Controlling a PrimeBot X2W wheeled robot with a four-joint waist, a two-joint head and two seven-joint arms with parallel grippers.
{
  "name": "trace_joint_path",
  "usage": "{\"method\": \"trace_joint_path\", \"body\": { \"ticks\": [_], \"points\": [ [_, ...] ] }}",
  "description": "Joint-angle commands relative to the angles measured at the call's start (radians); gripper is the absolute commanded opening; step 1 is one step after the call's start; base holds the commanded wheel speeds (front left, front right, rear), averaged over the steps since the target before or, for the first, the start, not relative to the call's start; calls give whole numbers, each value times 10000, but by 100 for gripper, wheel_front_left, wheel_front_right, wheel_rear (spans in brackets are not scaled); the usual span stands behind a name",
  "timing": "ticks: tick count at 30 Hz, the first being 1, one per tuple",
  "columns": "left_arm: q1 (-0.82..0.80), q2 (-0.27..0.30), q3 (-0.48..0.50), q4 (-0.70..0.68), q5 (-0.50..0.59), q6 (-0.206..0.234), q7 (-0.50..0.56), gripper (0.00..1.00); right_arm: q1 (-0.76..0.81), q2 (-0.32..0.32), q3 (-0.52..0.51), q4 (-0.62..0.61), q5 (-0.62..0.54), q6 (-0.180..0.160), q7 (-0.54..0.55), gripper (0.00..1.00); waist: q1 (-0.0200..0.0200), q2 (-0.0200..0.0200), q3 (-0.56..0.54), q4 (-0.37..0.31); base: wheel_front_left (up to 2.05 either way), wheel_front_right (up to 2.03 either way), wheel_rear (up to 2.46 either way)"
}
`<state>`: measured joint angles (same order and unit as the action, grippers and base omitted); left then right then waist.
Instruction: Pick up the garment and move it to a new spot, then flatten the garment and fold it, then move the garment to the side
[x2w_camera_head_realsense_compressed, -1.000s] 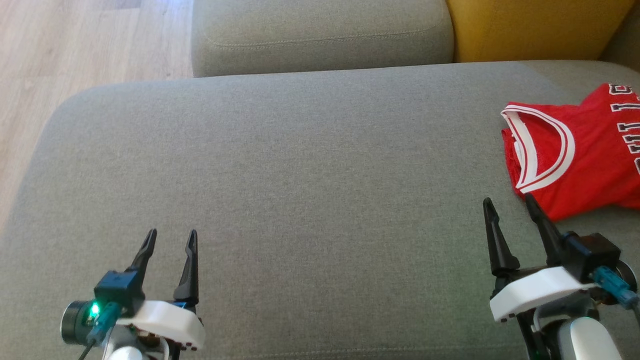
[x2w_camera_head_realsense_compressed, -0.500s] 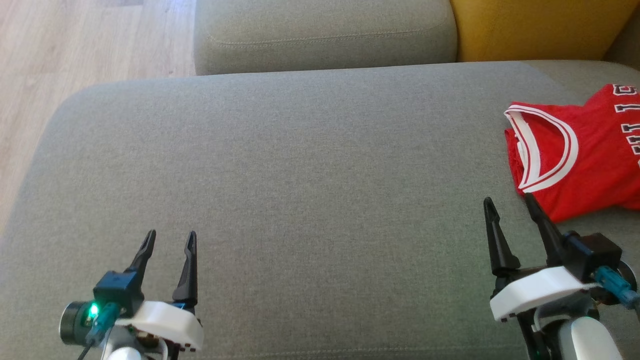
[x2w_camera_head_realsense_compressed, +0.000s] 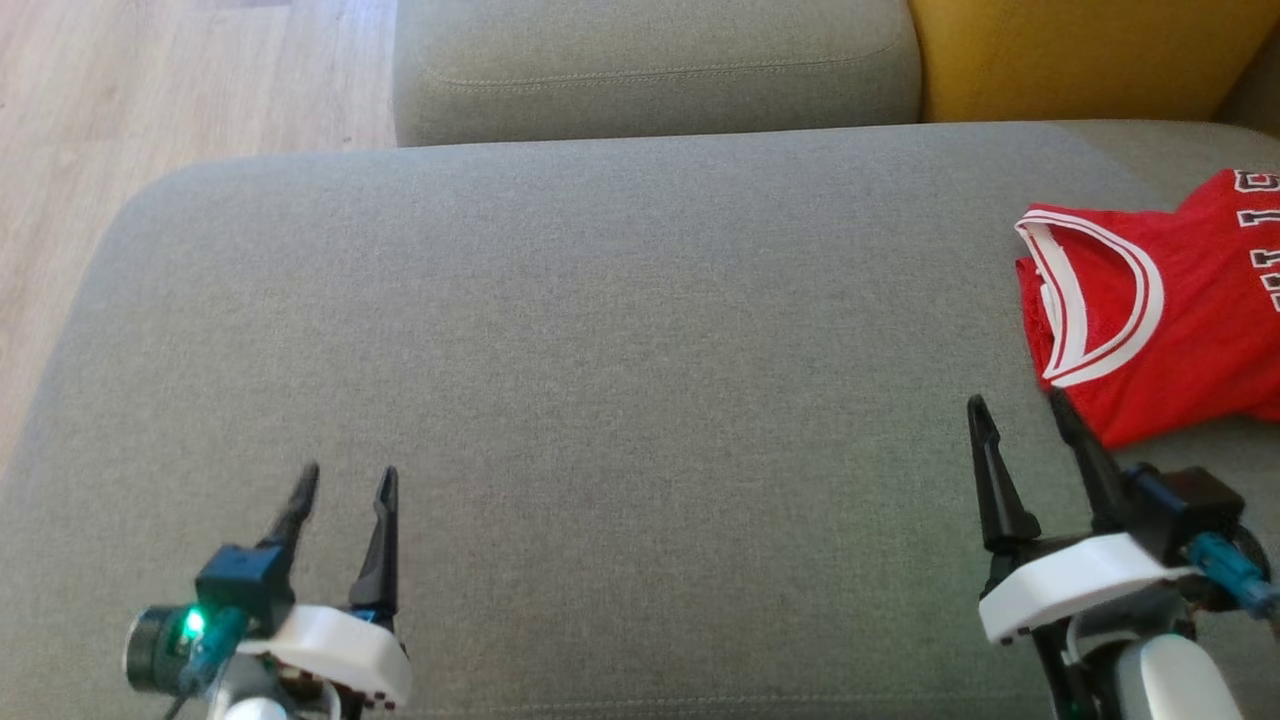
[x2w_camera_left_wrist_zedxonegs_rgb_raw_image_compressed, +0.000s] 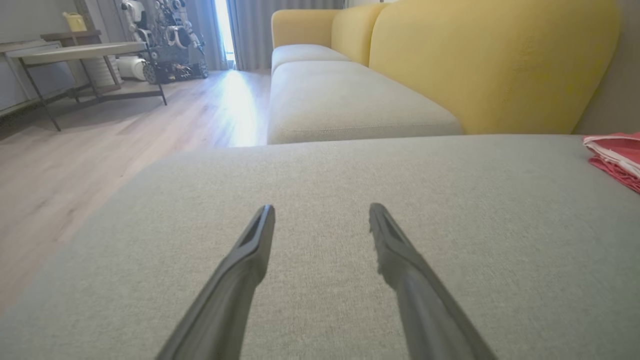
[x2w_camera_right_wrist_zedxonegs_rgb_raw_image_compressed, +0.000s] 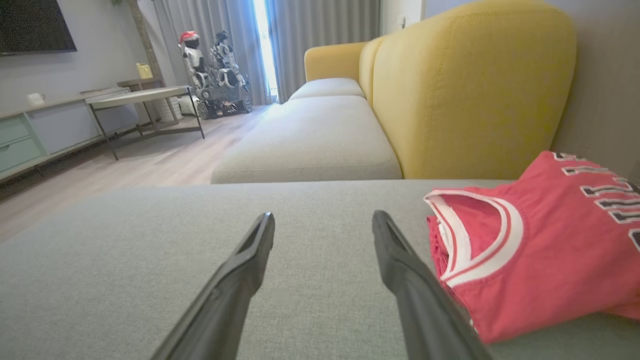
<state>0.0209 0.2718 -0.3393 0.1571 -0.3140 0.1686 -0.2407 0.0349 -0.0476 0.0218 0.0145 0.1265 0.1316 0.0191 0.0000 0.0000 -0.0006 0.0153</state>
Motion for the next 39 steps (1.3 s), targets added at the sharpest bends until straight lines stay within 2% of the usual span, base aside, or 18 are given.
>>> {"method": "trace_joint_path", "body": {
  "ticks": [1, 5, 39],
  "points": [
    [2, -18, -7, 32, 0, -16, 5, 0, 1, 2, 4, 35, -2, 0, -5, 0, 0, 0, 2, 1, 0, 0, 0],
    [212, -208, -78, 521, -84, -32, 33, 0, 131, 9, 37, 613, 93, 0, -8, 0, 0, 0, 3, 1, 0, 0, 0],
    [-204, -653, 1045, 645, -3726, -843, 884, 0, -288, -168, -122, 1070, 4322, -3, 75, 0, 0, 0, 12, -41, 0, 0, 0]
  ]
}}
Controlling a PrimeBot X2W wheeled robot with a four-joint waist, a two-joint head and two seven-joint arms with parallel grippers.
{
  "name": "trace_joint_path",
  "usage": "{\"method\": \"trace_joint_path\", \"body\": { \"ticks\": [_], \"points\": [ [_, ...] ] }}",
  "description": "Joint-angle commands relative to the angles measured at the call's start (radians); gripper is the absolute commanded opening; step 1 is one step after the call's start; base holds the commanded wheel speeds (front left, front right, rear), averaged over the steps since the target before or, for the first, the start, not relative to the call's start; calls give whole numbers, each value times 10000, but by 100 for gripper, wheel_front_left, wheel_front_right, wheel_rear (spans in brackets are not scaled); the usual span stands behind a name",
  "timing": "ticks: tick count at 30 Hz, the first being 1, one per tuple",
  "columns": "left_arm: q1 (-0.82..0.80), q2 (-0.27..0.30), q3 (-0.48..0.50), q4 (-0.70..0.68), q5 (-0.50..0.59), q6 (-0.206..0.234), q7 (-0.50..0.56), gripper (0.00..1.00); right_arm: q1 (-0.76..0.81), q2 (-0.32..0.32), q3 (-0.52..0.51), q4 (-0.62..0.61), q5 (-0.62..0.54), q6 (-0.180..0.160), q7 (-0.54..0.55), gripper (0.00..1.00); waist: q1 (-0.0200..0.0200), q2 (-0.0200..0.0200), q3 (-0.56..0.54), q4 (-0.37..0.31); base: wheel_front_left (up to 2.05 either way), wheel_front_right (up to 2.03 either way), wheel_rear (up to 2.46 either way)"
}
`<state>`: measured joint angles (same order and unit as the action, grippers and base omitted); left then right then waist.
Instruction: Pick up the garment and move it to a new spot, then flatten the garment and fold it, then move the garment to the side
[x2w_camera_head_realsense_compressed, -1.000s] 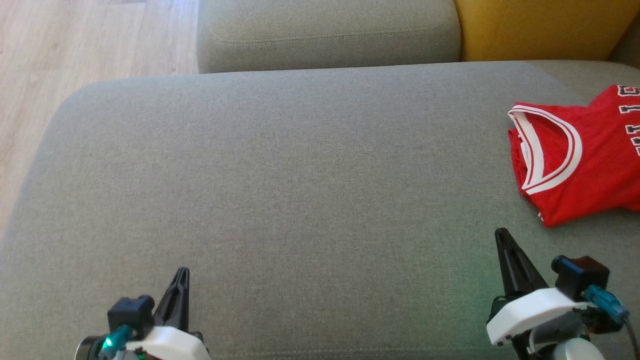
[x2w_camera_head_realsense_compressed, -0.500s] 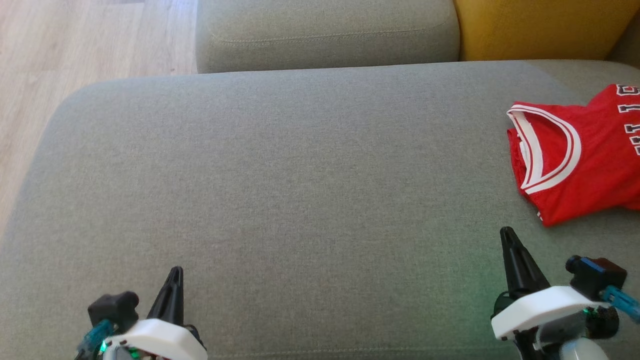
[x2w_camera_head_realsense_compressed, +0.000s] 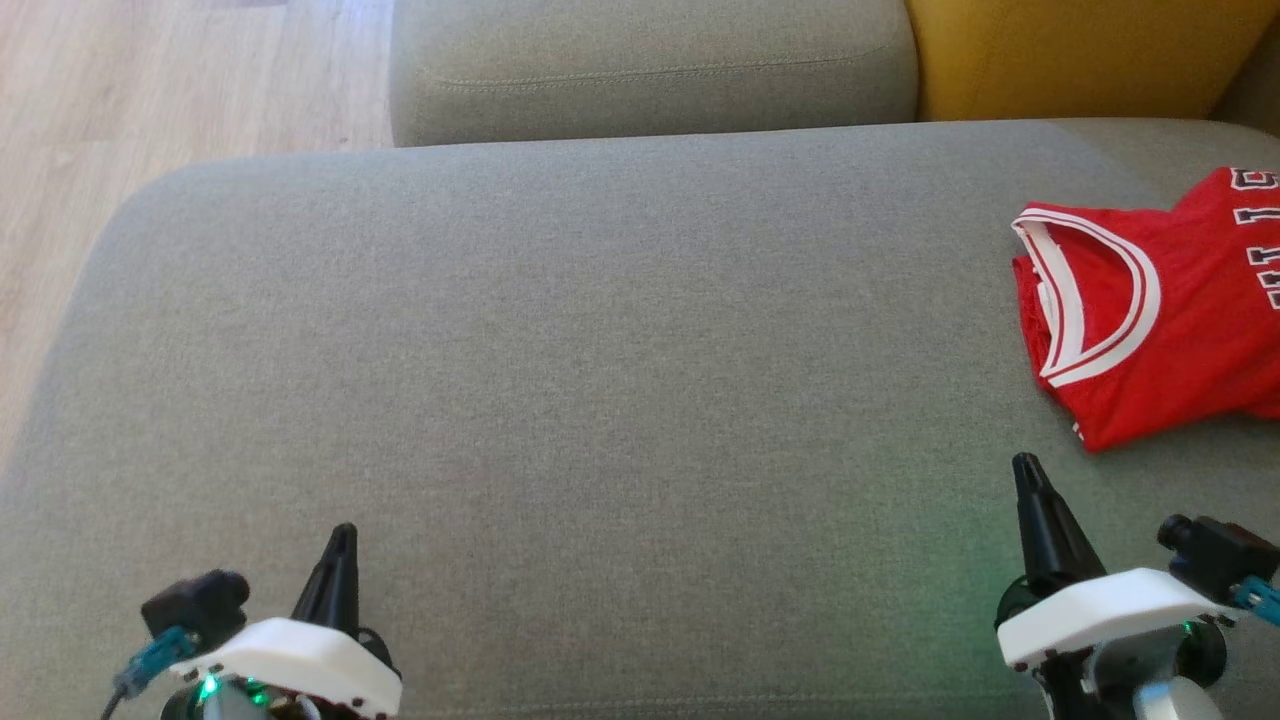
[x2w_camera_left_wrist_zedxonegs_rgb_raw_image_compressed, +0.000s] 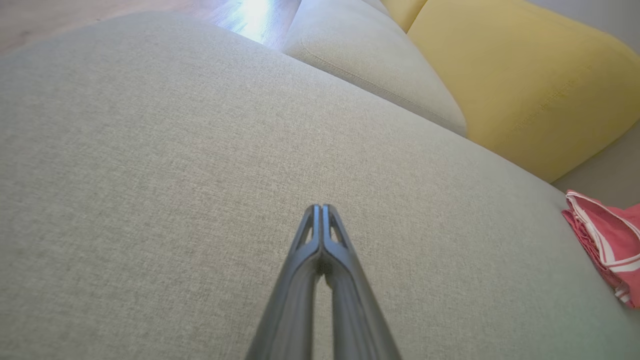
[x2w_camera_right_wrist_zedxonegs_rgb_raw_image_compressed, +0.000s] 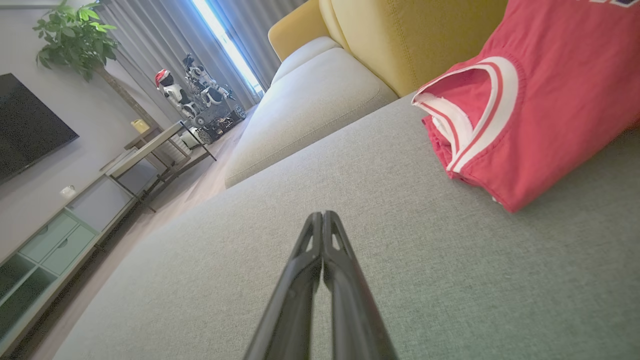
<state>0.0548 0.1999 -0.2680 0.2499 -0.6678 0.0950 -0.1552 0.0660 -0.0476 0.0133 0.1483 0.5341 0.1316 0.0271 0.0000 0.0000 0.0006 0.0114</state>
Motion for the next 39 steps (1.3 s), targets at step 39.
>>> {"method": "trace_joint_path", "body": {
  "ticks": [39],
  "points": [
    [-987, -511, 1688, -196, -4164, -1013, 1057, 0, -1062, -241, -372, 239, 4821, -5, 211, 0, 0, 0, 11, -48, 0, 0, 0]
  ]
}}
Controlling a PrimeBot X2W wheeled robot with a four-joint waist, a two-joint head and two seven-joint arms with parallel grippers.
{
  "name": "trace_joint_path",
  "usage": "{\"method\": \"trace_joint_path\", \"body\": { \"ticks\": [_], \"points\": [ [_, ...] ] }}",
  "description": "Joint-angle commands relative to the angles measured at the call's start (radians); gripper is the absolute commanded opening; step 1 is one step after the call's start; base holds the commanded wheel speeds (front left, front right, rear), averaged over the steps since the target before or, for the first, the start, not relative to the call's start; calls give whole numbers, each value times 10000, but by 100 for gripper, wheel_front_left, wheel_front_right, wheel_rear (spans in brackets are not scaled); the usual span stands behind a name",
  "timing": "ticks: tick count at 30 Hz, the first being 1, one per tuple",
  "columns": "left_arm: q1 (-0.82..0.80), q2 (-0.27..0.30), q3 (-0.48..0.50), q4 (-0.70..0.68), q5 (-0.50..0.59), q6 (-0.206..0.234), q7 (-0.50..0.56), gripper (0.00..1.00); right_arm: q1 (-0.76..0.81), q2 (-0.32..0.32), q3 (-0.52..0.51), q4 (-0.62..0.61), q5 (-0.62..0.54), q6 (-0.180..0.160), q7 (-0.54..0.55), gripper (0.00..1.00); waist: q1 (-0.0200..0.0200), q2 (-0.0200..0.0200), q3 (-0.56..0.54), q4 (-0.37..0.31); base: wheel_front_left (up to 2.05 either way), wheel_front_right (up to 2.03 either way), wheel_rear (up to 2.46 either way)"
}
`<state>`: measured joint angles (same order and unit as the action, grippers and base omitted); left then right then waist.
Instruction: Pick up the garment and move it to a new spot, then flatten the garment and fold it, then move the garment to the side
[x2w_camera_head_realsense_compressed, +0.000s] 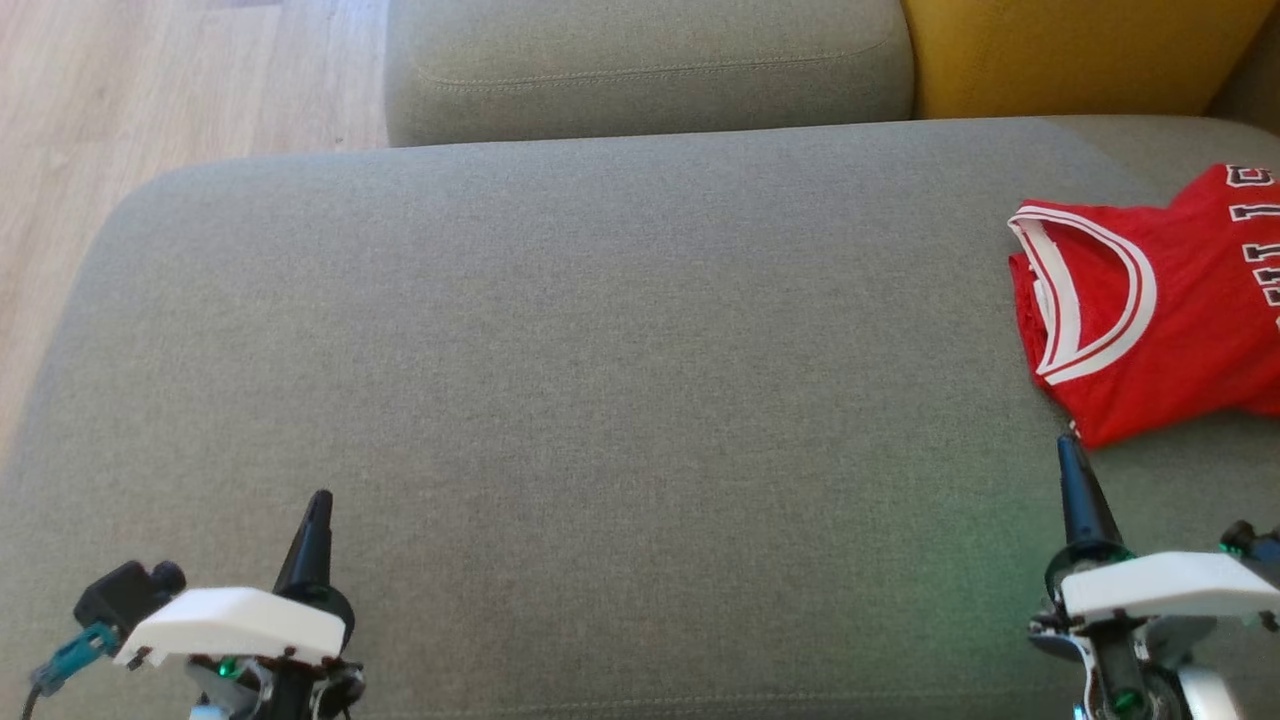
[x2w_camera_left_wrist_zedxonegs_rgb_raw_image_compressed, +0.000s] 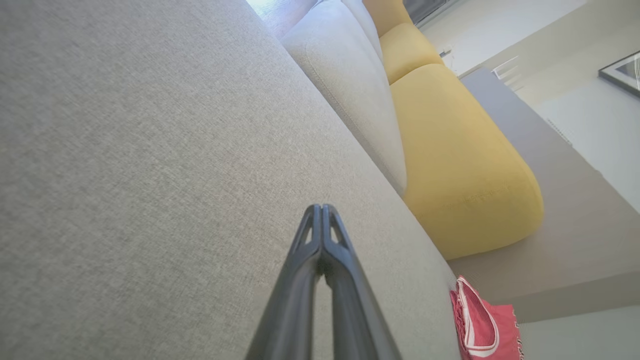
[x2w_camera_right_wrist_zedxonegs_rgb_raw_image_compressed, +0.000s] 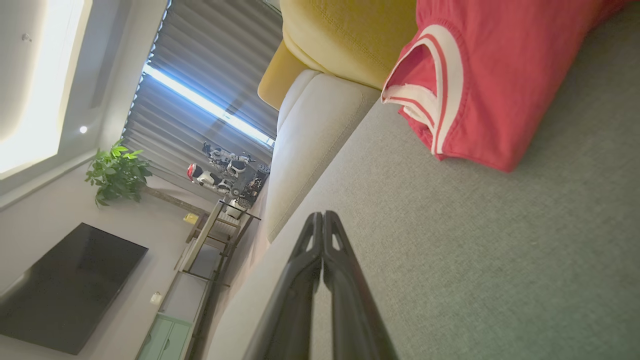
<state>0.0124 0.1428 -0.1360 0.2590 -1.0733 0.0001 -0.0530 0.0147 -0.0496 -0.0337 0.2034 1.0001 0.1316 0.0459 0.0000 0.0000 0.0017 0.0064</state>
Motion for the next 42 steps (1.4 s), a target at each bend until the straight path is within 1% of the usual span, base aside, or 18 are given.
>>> {"method": "trace_joint_path", "body": {
  "ticks": [1, 39, 42],
  "points": [
    [-575, 44, 406, -284, -213, -87, 63, 0, -562, -223, 87, -298, 281, -6, 30, 0, 0, 0, 0, -1, 0, 0, 0],
    [-1018, -561, 1789, -182, -4032, -969, 1115, 0, -1022, -227, -333, 204, 4658, -8, 316, 0, 0, 0, 11, -47, 0, 0, 0],
    [-1067, -628, 1940, -171, -4443, -1064, 1230, 0, -1072, -226, -381, 258, 5129, -9, 349, 0, 0, 0, 12, -52, 0, 0, 0]
  ]
}}
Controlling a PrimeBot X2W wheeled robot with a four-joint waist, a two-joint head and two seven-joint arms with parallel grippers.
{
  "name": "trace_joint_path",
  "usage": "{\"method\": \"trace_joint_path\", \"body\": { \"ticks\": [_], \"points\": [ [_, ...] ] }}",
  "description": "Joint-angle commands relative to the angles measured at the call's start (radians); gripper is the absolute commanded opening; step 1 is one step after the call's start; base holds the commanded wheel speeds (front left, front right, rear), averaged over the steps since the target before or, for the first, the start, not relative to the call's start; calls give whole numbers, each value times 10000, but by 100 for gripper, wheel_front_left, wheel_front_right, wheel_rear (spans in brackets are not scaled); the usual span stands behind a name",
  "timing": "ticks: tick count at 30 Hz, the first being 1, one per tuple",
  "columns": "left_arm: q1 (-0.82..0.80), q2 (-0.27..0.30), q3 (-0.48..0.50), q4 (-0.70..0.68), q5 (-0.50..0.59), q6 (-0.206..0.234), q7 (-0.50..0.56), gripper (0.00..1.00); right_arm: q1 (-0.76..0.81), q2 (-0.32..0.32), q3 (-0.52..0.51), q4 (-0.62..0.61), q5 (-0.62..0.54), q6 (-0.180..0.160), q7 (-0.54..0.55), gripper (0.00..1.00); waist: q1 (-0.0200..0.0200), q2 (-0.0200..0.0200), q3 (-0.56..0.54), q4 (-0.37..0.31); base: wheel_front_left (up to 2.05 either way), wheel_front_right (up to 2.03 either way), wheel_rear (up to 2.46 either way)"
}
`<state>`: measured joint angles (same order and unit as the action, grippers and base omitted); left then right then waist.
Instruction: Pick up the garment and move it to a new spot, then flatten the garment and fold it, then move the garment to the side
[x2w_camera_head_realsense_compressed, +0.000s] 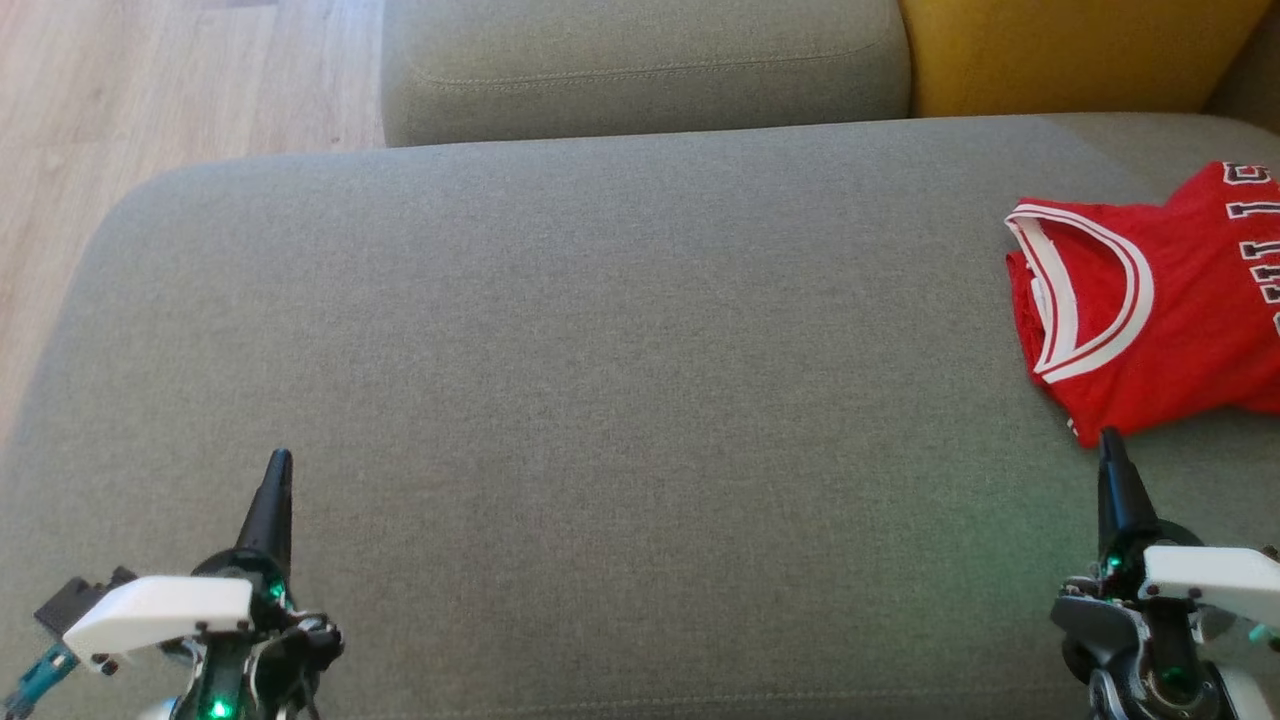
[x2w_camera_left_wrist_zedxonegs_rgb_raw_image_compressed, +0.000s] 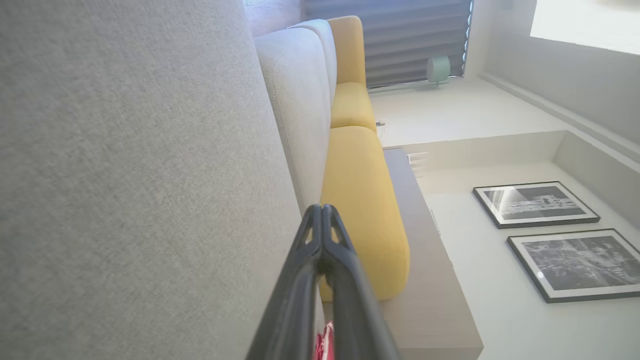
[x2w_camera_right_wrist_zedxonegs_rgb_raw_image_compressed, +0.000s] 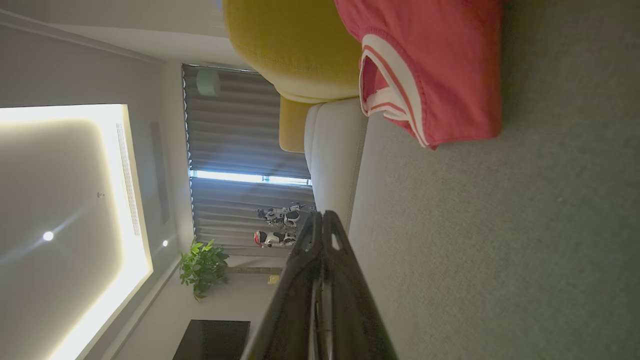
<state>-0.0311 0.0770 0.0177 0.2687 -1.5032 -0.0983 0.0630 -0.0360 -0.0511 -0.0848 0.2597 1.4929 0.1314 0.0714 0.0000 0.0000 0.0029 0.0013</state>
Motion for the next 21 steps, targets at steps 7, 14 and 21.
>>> {"method": "trace_joint_path", "body": {
  "ticks": [7, 14, 21],
  "points": [
    [-716, -88, 668, -249, -864, -247, 273, 0, -652, -206, 45, -210, 1024, -7, 154, 0, 0, 0, 2, -9, 0, 0, 0],
    [-755, -148, 800, -240, -1187, -324, 373, 0, -694, -195, -9, -166, 1391, -7, 193, 0, 0, 0, 3, -13, 0, 0, 0],
    [-757, -159, 815, -239, -1174, -324, 385, 0, -696, -177, -33, -164, 1370, -7, 212, 0, 0, 0, 3, -13, 0, 0, 0]
  ]
}}
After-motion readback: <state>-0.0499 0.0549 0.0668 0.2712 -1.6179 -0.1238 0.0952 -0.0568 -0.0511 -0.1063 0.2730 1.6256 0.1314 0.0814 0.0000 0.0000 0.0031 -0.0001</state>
